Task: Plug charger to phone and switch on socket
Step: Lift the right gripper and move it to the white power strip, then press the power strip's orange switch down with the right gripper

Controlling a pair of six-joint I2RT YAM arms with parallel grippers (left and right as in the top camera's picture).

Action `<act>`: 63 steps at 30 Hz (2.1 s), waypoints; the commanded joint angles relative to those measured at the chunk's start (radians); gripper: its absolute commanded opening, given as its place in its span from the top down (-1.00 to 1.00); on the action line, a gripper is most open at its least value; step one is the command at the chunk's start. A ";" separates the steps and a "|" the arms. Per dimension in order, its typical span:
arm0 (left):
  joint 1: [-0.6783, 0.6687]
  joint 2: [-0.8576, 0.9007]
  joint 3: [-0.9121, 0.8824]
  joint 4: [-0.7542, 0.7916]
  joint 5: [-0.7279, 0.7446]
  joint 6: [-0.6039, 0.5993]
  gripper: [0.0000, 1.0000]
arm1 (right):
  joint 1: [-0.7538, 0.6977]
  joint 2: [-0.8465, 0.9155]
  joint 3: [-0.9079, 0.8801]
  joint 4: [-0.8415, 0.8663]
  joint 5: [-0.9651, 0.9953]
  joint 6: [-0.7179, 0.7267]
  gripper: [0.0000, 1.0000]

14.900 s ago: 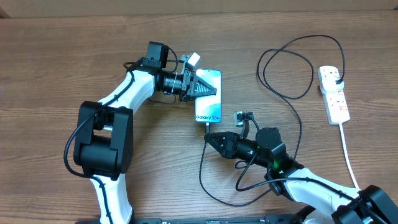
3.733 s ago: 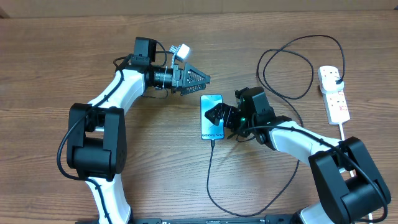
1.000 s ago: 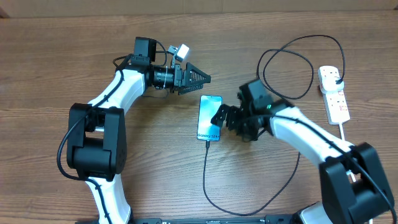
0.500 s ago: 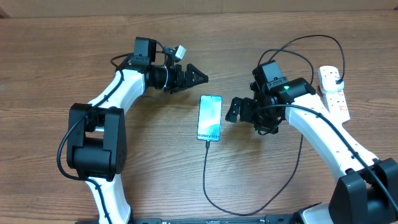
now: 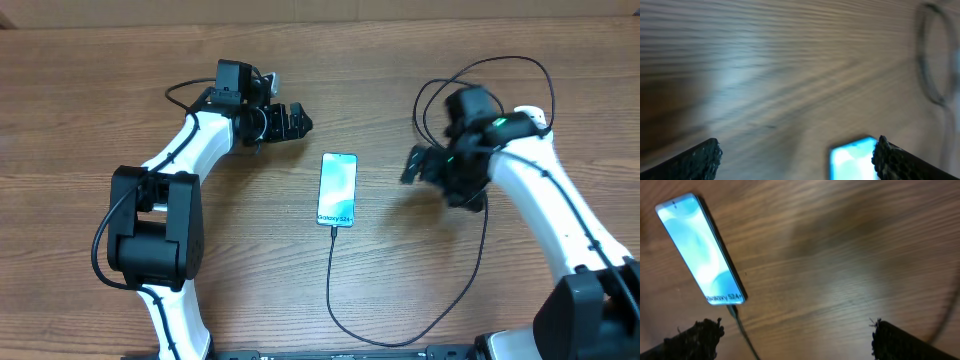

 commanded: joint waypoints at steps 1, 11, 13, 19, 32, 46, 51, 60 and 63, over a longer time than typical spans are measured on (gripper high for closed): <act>-0.006 -0.018 0.005 0.000 -0.199 0.005 -0.99 | -0.068 -0.012 0.171 -0.069 0.082 0.014 -1.00; -0.006 -0.018 0.005 0.000 -0.233 0.005 -0.99 | -0.375 0.014 0.323 -0.161 0.298 0.014 -1.00; -0.006 -0.018 0.005 0.000 -0.233 0.005 -0.99 | -0.439 0.040 0.323 -0.156 0.298 0.014 -1.00; -0.006 -0.018 0.005 0.000 -0.233 0.005 -1.00 | -0.576 0.138 0.323 -0.096 0.305 0.014 -1.00; -0.006 -0.018 0.005 0.000 -0.233 0.005 -1.00 | -0.681 0.315 0.309 0.104 0.305 0.015 -1.00; -0.006 -0.018 0.005 0.000 -0.233 0.005 -0.99 | -0.694 0.489 0.305 0.158 0.255 0.015 -1.00; -0.006 -0.018 0.005 0.000 -0.233 0.005 -0.99 | -0.694 0.511 0.304 0.177 0.236 0.014 -1.00; -0.006 -0.018 0.005 0.000 -0.233 0.005 -0.99 | -0.694 0.515 0.304 0.224 0.204 0.007 -1.00; -0.006 -0.018 0.005 0.000 -0.233 0.005 -0.99 | -0.694 0.517 0.304 0.220 0.204 0.007 -1.00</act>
